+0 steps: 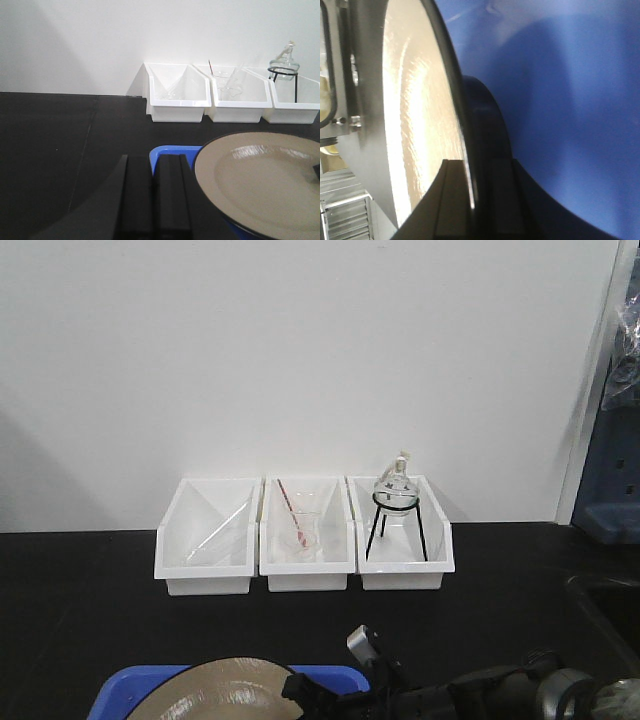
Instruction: Place disk in tray to left cabinet
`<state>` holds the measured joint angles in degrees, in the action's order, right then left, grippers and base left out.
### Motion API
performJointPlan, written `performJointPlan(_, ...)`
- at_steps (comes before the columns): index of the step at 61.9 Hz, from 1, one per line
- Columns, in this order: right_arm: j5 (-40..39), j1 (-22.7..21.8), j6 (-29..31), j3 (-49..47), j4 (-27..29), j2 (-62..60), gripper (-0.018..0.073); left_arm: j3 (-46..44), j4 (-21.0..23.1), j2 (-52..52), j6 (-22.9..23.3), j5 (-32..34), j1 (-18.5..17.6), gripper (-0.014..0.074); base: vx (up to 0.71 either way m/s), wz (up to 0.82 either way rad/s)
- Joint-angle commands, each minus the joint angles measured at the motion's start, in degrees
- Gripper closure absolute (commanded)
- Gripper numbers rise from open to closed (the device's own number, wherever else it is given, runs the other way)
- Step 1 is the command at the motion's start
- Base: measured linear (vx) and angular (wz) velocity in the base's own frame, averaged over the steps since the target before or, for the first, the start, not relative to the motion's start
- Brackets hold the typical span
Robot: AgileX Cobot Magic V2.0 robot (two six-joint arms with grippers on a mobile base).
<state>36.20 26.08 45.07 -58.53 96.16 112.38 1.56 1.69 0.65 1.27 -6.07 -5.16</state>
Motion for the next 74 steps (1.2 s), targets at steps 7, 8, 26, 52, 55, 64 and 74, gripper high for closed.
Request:
performJointPlan(7, 2.25, -0.13, 1.67, -1.87, 4.33, -2.94, 0.0473, 0.67, 0.52, 0.85, 0.47, 4.72, 0.14, 0.0600, 0.00, 0.00)
performJointPlan(8, 2.15, -0.13, 1.91, -1.87, 4.23, -2.94, 0.0453, 0.67, 0.52, 0.85, 0.47, 4.72, 0.14, 0.0600, 0.00, 0.00)
performJointPlan(26, 1.60, -0.13, 11.05, -1.87, 2.80, -2.94, 0.0137, 0.67, 0.52, 0.85, 0.47, 4.72, 0.14, 0.0600, 0.00, 0.00)
performJointPlan(52, -19.20, -0.13, 34.83, -2.05, -1.08, -5.31, 0.0093, 0.67, 0.52, 0.85, 0.47, 4.72, 0.14, 0.0600, 0.00, 0.00)
performJointPlan(55, -22.77, -0.13, 38.00, -2.05, -0.73, -5.97, 0.0093, 0.67, 0.52, 0.85, 0.47, 4.72, 0.14, 0.0600, 0.00, 0.00)
performJointPlan(64, -32.38, -0.13, 45.75, -2.17, 1.72, -7.90, 0.0093, 0.67, 0.52, 0.85, 0.47, 4.72, 0.14, 0.0600, 0.00, 0.00)
performJointPlan(74, -42.16, -0.13, 47.61, -2.63, 1.73, -11.34, 0.0093, 0.67, 0.52, 0.85, 0.47, 4.72, 0.14, 0.0600, 0.00, 0.00)
